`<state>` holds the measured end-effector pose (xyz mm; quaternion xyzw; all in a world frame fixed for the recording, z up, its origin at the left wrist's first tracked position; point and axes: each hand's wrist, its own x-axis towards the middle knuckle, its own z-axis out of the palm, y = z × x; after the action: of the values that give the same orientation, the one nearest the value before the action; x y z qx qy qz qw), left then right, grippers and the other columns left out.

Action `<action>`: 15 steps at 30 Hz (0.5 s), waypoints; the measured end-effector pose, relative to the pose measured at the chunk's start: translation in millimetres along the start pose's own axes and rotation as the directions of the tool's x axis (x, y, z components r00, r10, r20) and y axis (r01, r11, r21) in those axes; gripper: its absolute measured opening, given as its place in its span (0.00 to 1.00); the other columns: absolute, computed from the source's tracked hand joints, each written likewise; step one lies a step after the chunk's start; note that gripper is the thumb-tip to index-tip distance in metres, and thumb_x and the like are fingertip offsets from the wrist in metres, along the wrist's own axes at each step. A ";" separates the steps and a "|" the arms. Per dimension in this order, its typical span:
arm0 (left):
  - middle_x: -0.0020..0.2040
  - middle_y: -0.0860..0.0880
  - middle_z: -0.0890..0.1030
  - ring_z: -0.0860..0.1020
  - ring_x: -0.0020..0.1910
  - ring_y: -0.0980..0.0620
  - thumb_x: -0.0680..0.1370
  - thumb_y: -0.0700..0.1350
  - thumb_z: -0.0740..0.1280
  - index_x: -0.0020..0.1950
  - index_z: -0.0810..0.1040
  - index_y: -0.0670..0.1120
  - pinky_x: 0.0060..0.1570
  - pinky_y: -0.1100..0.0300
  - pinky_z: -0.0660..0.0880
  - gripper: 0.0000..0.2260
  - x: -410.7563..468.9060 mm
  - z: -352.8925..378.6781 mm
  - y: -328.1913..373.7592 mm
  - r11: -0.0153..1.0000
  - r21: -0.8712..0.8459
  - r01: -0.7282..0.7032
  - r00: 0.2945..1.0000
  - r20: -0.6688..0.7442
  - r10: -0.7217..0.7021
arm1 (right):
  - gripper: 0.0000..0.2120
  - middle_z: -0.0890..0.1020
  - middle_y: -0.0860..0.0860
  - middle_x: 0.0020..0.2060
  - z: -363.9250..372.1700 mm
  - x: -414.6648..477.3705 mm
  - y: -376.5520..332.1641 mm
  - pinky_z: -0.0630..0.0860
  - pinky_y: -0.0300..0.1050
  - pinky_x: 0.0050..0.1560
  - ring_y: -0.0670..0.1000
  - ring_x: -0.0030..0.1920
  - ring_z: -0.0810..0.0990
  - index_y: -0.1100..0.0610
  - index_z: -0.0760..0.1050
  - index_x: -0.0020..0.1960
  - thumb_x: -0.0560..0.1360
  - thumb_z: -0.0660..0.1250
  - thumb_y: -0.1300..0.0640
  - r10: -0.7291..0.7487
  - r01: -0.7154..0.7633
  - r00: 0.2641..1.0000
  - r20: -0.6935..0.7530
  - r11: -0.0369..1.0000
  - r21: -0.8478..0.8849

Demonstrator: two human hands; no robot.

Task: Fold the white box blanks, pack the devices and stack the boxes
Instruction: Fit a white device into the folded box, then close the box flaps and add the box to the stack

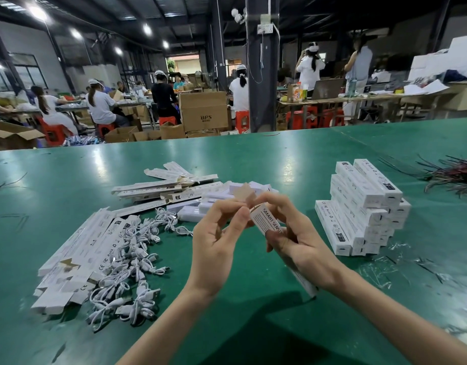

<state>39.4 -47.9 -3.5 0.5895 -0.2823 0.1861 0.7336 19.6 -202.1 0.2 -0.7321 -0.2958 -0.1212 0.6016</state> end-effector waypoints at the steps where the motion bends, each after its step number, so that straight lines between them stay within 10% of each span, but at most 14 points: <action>1: 0.46 0.47 0.84 0.82 0.47 0.50 0.74 0.48 0.70 0.44 0.82 0.51 0.51 0.50 0.80 0.02 0.4 -0.8 1.4 1.000 -0.023 0.017 1.000 -0.010 -0.017 | 0.24 0.77 0.42 0.47 -0.2 0.0 1.1 0.73 0.40 0.41 0.42 0.39 0.72 0.47 0.69 0.64 0.73 0.57 0.68 0.012 -0.012 1.000 -0.005 1.000 -0.006; 15: 0.41 0.44 0.85 0.83 0.42 0.49 0.74 0.42 0.68 0.46 0.82 0.41 0.42 0.56 0.81 0.06 -0.2 -2.9 -2.0 0.987 -0.093 0.133 0.987 -0.080 -0.140 | 0.29 0.78 0.41 0.47 -2.1 0.0 6.8 0.73 0.47 0.39 0.42 0.40 0.71 0.37 0.68 0.63 0.73 0.57 0.67 0.028 -0.027 0.999 0.019 0.995 -0.095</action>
<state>41.1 -45.6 -5.5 0.5662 -0.2174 0.1479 0.7812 23.9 -204.8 -4.8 -0.7651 -0.2857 -0.1193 0.5646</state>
